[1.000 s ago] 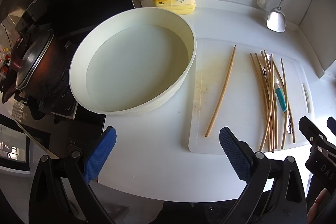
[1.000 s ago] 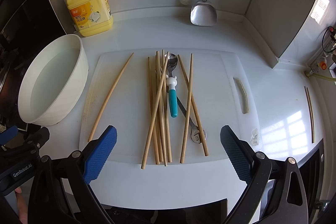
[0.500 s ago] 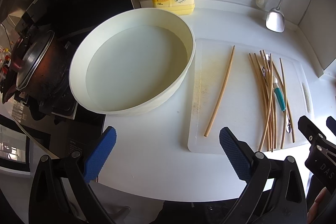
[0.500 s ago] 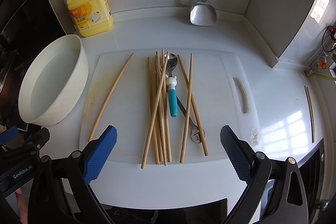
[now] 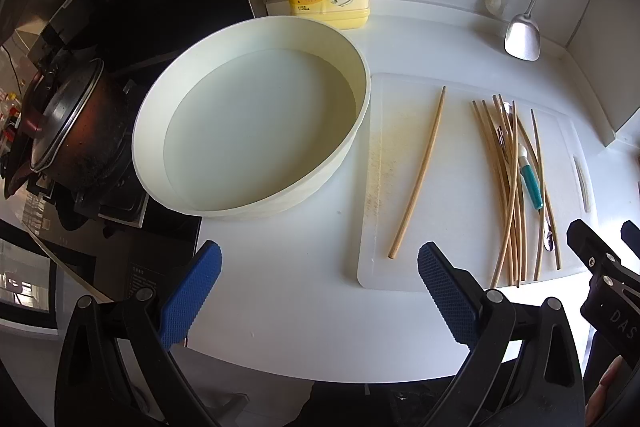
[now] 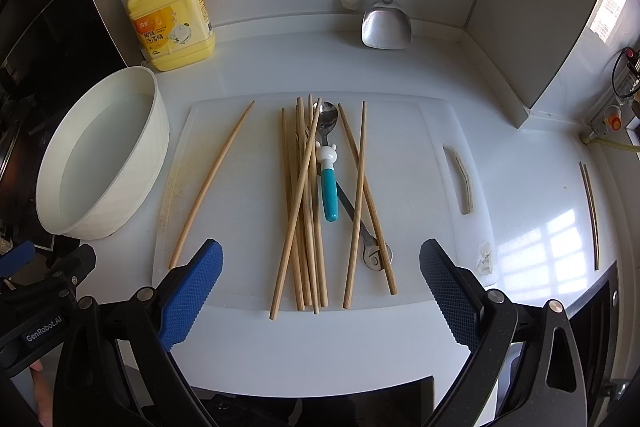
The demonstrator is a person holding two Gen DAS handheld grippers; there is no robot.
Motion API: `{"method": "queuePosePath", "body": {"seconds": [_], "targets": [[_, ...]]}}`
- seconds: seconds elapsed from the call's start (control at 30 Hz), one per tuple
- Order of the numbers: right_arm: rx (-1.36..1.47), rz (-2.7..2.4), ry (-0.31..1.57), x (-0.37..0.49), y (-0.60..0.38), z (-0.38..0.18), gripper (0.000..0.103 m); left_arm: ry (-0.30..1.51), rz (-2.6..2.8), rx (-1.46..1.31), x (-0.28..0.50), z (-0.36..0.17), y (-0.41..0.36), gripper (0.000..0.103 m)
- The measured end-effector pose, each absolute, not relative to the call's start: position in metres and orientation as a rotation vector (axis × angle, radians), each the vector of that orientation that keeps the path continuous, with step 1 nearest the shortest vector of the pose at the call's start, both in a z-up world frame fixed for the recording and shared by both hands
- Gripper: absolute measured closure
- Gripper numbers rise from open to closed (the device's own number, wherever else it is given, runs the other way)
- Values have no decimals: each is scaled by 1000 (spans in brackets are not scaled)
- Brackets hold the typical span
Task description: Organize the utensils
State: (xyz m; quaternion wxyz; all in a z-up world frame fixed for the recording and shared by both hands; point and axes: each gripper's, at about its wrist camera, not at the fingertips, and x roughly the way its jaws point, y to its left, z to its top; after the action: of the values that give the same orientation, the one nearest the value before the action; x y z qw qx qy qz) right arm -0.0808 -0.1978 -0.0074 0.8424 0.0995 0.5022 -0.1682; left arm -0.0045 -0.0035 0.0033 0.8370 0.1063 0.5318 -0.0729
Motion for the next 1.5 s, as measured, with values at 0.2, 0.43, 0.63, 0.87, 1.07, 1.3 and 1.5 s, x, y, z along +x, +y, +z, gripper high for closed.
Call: {"method": "queuePosePath", "body": {"seconds": [0.2, 0.43, 0.63, 0.87, 1.07, 1.3, 1.5], "targets": [[210, -357, 1059, -81, -195, -7, 9, 1125, -154, 225, -4, 3, -4, 6], [212, -356, 1058, -81, -195, -7, 9, 1125, -154, 226, -4, 3, -3, 6], [212, -356, 1057, -81, -195, -7, 9, 1125, -154, 226, -4, 4, -3, 6], [213, -356, 1057, -82, -194, -7, 9, 1125, -154, 225, -5, 4, -3, 6], [213, -356, 1056, -81, -195, -7, 9, 1124, -154, 225, -5, 4, -3, 6], [214, -355, 1057, -83, -195, -7, 9, 1125, -155, 225, -5, 3, -3, 6], [240, -339, 1048, -85, -193, -9, 9, 1129, -184, 232, -7, 2, -3, 6]]}}
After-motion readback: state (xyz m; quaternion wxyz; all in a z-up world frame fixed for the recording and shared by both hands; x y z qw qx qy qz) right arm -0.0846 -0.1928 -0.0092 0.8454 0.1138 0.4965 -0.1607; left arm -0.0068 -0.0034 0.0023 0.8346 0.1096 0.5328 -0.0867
